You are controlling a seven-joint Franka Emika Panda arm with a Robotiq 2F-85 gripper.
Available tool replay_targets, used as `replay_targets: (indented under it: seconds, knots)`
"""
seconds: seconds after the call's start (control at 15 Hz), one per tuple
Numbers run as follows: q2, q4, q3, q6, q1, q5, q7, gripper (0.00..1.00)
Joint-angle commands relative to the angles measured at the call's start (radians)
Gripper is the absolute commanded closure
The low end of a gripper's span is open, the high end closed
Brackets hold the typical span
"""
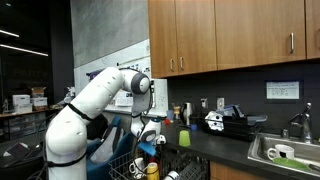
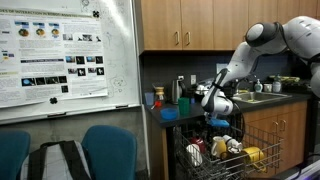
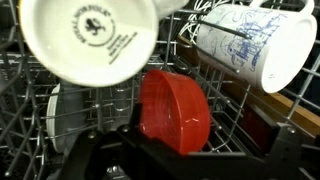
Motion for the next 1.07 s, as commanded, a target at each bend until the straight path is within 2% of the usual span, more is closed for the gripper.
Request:
replay_targets:
  seconds: [0.0, 0.4, 0.93, 1.0]
  knots:
    - [0.058, 0.03, 0.025, 0.04, -0.027, -0.025, -0.013, 0.0]
    - [0.096, 0.018, 0.113, 0.056, -0.09, -0.055, -0.03, 0.0]
    - [0.129, 0.035, 0.139, 0.069, -0.1, -0.092, -0.024, 0.0]
    - [0.129, 0.033, 0.142, 0.068, -0.103, -0.096, -0.023, 0.15]
